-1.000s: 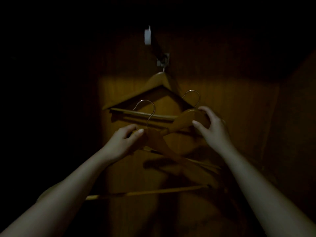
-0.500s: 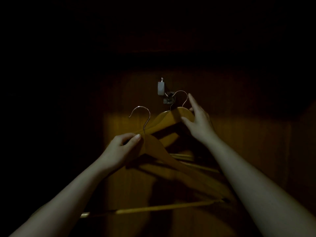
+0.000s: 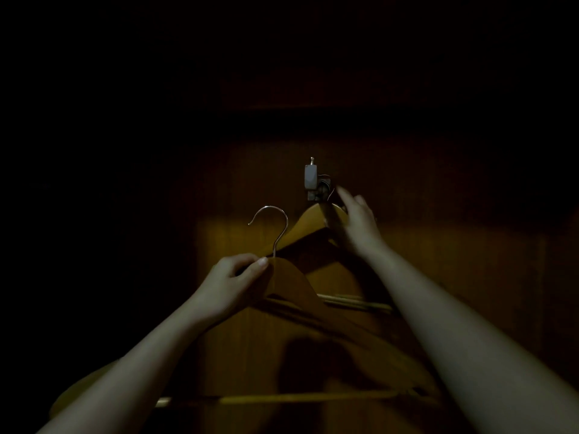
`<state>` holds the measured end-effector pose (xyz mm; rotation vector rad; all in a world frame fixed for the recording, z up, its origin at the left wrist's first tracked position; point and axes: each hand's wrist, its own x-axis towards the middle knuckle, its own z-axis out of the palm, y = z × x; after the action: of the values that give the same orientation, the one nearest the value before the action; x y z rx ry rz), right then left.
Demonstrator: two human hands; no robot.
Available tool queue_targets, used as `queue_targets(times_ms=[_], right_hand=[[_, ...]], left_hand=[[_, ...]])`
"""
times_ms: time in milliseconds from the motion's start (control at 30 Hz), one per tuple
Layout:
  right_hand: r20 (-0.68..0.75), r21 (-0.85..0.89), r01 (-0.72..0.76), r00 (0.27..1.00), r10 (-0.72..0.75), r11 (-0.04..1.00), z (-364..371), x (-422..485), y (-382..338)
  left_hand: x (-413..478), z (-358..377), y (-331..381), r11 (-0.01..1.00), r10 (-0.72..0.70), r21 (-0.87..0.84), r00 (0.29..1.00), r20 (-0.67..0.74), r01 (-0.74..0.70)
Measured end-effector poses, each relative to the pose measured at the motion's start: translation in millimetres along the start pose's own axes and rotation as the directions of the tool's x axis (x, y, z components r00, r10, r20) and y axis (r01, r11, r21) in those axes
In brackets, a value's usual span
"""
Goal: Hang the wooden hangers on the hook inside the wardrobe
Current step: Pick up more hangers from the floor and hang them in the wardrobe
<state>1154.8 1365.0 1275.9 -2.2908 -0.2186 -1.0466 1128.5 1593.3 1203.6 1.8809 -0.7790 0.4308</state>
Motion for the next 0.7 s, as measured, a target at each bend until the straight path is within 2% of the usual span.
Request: queue_targets(times_ms=[133,300,433,567,700], right_hand=[[0.039,-0.136,0.011,0.999,-0.005,0.991,9.6,3.2,5.7],[0.048,-0.164,-0.010,0.999,0.018,0.986,12.7,-0.9,5.4],[0.035,-0.274,-0.016,0.999,0.027,0.962,4.9,-11.7,1.4],[0.014,-0.081,0.041,0.999,-0.040,0.996,-11.6,-49.7,-2.6],[0.221,0.072,0.105,0.968,-0.118,0.992,-21.1,-104.0,-4.9]], left_hand=[[-2.4,-0.5,-0.5,1.000,-0.003,-0.007,1.000,0.012,0.003],[-5.4,-0.6,1.6,0.999,0.024,0.036,1.000,0.012,-0.024],[-8.9,1.3,3.8,0.998,0.048,0.049,0.999,0.014,-0.048],[-12.5,4.1,6.2,0.996,0.076,0.046,0.997,0.030,-0.078],[-14.9,15.9,9.5,0.997,0.060,0.043,0.995,0.086,-0.064]])
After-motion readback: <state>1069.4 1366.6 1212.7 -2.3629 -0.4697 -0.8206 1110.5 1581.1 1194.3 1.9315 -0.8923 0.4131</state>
